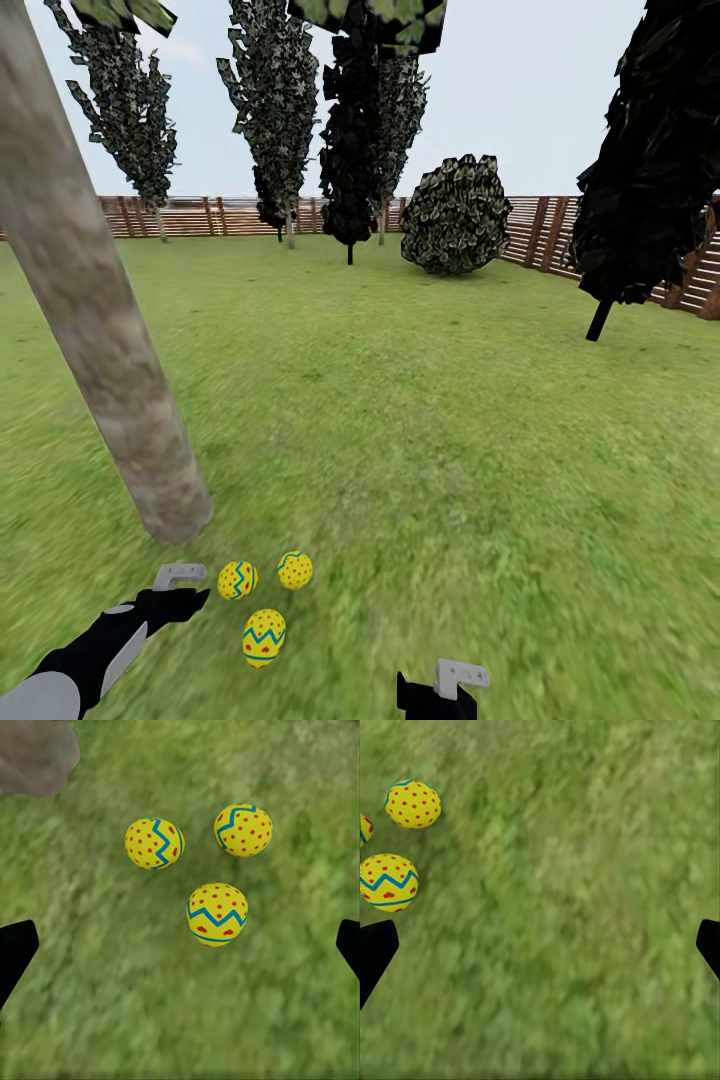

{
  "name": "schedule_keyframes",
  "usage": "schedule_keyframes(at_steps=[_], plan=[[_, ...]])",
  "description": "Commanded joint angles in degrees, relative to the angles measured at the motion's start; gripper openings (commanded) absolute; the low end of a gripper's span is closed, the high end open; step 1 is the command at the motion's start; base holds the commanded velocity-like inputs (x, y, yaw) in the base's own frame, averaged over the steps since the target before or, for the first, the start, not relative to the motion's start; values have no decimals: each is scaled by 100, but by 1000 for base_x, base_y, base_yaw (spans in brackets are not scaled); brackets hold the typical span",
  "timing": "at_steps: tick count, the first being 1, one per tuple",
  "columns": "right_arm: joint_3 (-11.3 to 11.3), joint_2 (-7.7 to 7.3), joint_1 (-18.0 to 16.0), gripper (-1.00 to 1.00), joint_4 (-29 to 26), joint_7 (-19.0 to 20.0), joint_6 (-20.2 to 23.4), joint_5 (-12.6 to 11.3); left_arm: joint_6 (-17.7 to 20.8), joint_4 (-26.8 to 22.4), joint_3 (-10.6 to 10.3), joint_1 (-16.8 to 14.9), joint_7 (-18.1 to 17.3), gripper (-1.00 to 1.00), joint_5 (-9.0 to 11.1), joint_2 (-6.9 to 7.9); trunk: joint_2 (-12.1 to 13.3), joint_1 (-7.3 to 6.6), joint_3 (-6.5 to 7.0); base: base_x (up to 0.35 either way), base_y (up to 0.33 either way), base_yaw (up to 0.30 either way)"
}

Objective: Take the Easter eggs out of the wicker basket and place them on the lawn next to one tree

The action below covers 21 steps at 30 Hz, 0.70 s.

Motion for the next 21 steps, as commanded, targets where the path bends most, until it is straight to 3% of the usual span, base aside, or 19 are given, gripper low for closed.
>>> schedule_keyframes(at_steps=[1,21], plan=[[15,-3,-4,100,-10,-42,18,-27,36,-11,-27,-2,-6,100,59,5,38,-23,12,0,0,0],[22,5,-4,100,-10,-51,9,-49,36,-11,-27,16,-7,100,60,5,840,-462,371,0,0,0]])
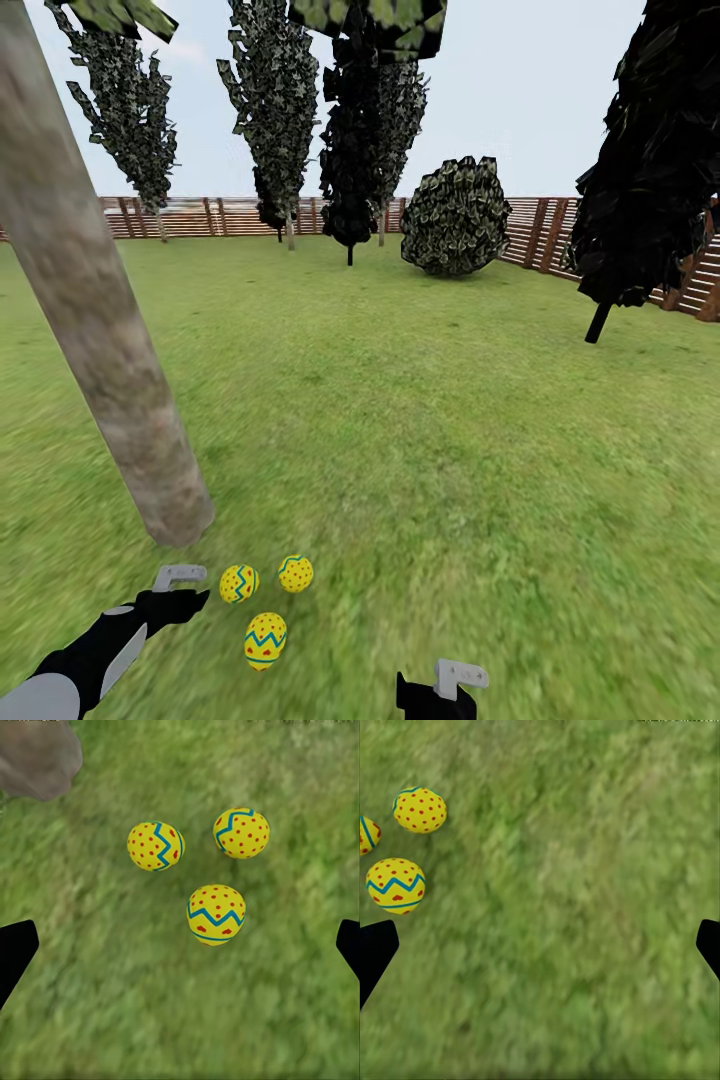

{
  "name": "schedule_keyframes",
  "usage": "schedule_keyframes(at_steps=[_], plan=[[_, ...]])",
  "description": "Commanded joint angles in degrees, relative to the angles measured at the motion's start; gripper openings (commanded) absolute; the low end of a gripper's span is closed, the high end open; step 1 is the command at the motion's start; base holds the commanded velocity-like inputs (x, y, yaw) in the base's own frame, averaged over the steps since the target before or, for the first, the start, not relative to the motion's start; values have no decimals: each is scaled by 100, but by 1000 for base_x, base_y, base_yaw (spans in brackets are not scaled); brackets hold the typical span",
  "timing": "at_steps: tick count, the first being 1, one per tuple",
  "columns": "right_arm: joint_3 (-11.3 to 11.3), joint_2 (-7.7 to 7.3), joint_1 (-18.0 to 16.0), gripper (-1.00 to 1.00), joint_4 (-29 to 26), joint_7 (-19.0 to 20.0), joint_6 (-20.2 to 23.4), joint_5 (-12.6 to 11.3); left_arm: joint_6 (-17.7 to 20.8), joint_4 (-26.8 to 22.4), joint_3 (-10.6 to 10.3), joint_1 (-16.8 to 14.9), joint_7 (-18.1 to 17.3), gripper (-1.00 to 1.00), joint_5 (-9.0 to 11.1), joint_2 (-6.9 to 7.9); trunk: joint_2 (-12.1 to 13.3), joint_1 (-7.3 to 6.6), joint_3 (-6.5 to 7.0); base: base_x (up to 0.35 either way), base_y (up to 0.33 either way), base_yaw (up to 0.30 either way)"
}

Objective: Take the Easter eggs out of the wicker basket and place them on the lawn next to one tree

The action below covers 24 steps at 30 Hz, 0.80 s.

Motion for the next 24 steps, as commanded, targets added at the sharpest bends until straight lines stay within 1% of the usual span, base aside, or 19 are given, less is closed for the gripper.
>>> schedule_keyframes(at_steps=[1,6,10,24], plan=[[15,-3,-4,100,-10,-42,23,-24,36,-10,-27,-2,-7,100,59,5,37,-22,12,0,0,0],[16,-4,-4,100,-10,-40,21,-24,36,-10,-27,-2,-4,100,59,5,238,-132,102,0,0,-1],[3,-9,-4,100,-10,-36,15,-29,13,-9,-27,-2,-3,100,59,5,398,-220,185,0,0,-94],[-18,-11,-4,100,-10,-34,6,-33,-76,-2,-27,-2,-9,100,50,5,960,-527,517,0,0,-200]])
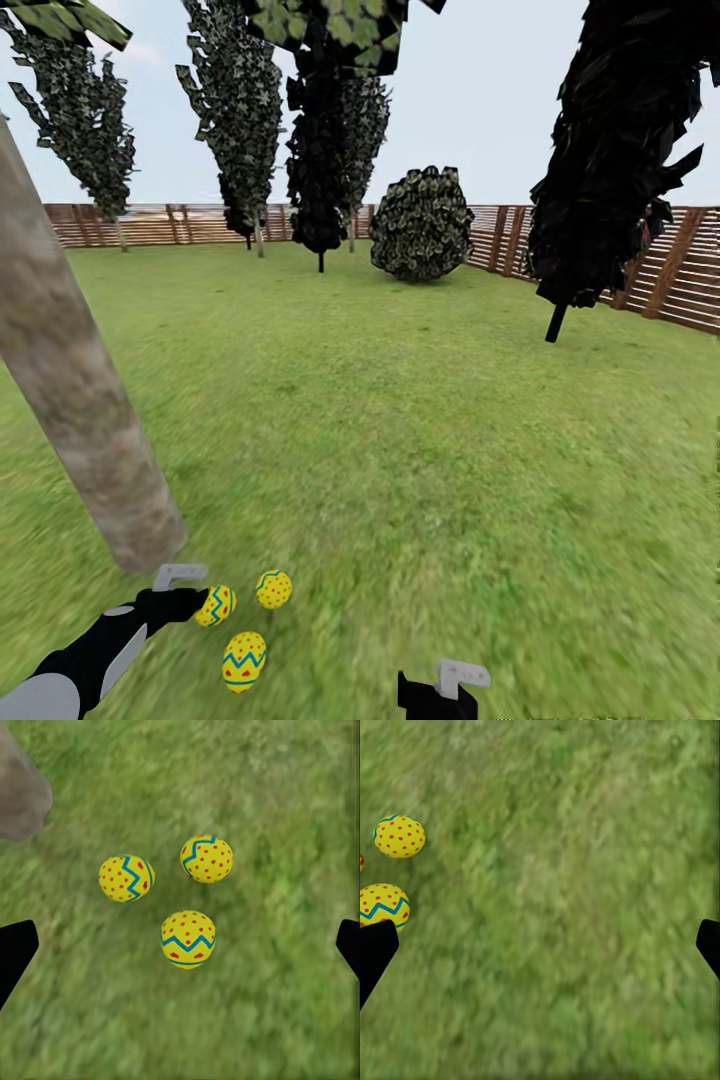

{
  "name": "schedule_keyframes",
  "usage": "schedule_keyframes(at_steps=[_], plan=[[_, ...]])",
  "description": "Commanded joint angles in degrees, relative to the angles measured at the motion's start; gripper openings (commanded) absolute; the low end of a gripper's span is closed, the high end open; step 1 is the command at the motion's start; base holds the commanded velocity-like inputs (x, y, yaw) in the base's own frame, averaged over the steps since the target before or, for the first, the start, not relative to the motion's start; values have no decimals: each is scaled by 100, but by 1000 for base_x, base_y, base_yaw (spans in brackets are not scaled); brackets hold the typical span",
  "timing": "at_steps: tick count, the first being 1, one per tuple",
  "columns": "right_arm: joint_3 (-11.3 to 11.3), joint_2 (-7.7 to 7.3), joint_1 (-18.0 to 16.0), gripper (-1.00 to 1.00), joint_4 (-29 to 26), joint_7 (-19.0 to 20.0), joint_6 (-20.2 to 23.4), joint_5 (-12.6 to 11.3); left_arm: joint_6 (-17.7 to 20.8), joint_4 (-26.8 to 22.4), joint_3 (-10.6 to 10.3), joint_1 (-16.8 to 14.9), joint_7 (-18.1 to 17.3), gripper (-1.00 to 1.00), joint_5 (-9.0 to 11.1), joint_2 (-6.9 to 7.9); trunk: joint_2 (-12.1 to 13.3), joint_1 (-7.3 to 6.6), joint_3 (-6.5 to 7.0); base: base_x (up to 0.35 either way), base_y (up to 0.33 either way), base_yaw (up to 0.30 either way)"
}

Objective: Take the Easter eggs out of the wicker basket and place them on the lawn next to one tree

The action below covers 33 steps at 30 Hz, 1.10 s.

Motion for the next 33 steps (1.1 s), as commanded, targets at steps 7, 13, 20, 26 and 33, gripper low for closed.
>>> schedule_keyframes(at_steps=[7,13,20,26,33], plan=[[45,0,-5,100,-9,-43,25,-20,32,-12,-24,-1,-8,100,60,6,277,-154,129,-72,0,-56],[42,5,-5,100,-9,-43,31,-23,27,-12,-19,-1,-4,100,67,6,518,-285,237,-166,0,-5],[42,5,-5,100,-9,-43,30,-21,24,-12,-18,-1,-2,100,68,6,799,-439,363,-30,0,-1],[36,-1,-5,100,-9,-43,32,-18,13,-12,-18,-1,0,100,67,6,1039,-571,471,-5,0,0],[27,0,-5,100,-6,-43,32,-16,5,33,-21,-1,0,100,67,6,1320,-725,596,-1,0,0]])
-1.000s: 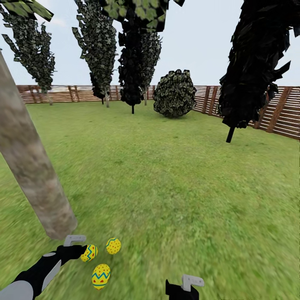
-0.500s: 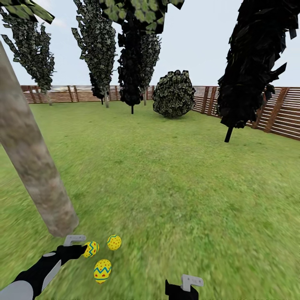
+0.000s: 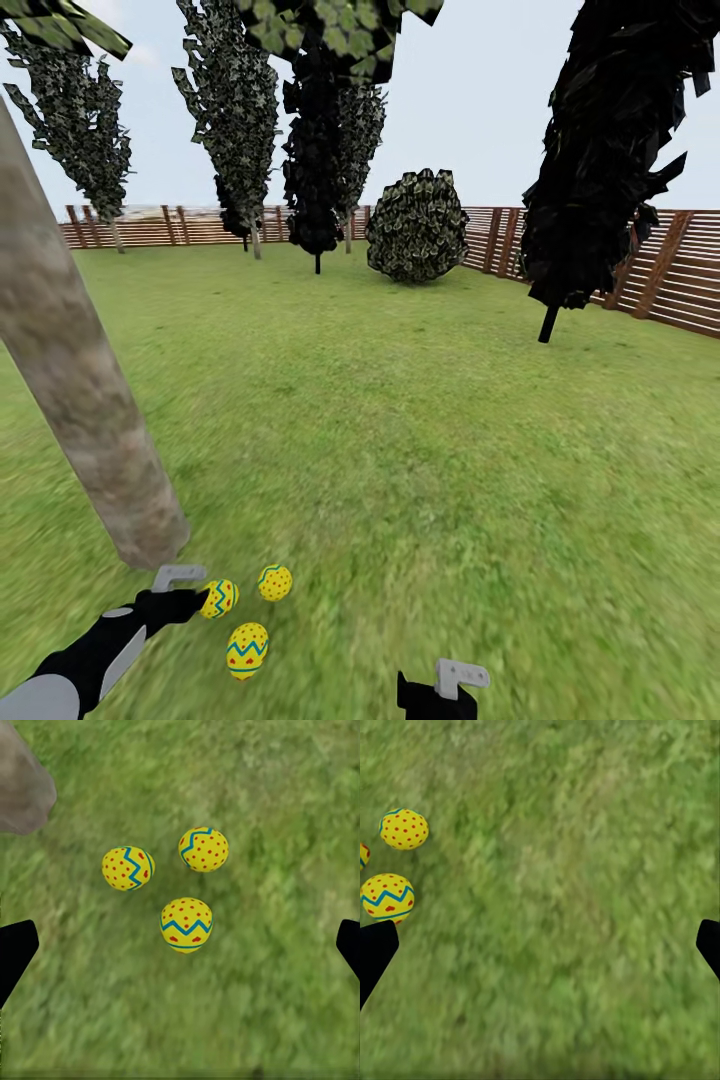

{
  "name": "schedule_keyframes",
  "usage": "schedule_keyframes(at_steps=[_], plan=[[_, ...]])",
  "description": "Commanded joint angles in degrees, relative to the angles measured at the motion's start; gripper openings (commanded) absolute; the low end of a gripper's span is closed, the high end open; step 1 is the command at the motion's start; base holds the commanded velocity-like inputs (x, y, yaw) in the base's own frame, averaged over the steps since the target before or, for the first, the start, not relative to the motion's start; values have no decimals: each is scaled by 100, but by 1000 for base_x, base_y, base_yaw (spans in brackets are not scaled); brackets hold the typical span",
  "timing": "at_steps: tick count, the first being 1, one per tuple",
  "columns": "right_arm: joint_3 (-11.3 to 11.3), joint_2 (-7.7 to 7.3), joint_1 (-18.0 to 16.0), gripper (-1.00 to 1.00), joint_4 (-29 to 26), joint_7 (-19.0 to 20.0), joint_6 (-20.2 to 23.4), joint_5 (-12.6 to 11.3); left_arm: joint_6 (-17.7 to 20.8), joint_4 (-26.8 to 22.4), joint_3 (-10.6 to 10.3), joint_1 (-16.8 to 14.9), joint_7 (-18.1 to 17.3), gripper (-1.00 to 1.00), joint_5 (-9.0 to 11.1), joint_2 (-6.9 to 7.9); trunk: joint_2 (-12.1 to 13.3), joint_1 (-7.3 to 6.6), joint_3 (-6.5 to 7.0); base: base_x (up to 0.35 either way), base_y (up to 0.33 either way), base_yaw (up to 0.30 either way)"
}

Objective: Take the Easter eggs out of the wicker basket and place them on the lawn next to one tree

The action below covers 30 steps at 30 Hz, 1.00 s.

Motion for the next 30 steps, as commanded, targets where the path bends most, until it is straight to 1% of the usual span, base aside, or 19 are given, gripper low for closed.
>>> schedule_keyframes(at_steps=[1,4,8,14,15,19,21,24,30], plan=[[14,-3,-5,100,-8,-43,24,-24,35,13,-28,-2,-7,100,60,5,34,-21,10,0,0,0],[13,-4,-5,100,11,-43,24,-24,28,90,-30,-2,-7,100,66,5,155,-87,63,0,0,0],[8,-4,-5,100,65,-43,21,-23,-128,147,-32,-2,-7,100,58,5,315,-175,135,0,0,0],[-6,-11,-5,100,124,-43,23,-17,-337,472,-32,-2,-7,100,50,-3,556,-306,243,0,0,0],[-9,-15,-7,100,154,-43,23,-16,-406,542,-32,-2,-7,100,50,-23,596,-328,261,0,0,0],[-12,-14,-12,100,224,-43,24,-15,-485,654,-32,4,-10,100,42,-85,756,-416,333,0,0,0],[-13,-22,-13,100,294,-43,24,-15,-507,835,-32,73,-9,100,47,-128,836,-460,369,0,0,0],[-14,-28,-25,100,461,-43,19,-15,-513,969,-32,201,-8,100,42,-173,957,-526,422,0,0,0],[-14,-38,-38,100,607,-43,16,-15,-499,1028,-25,595,63,100,51,-226,1197,-658,530,0,0,0]])
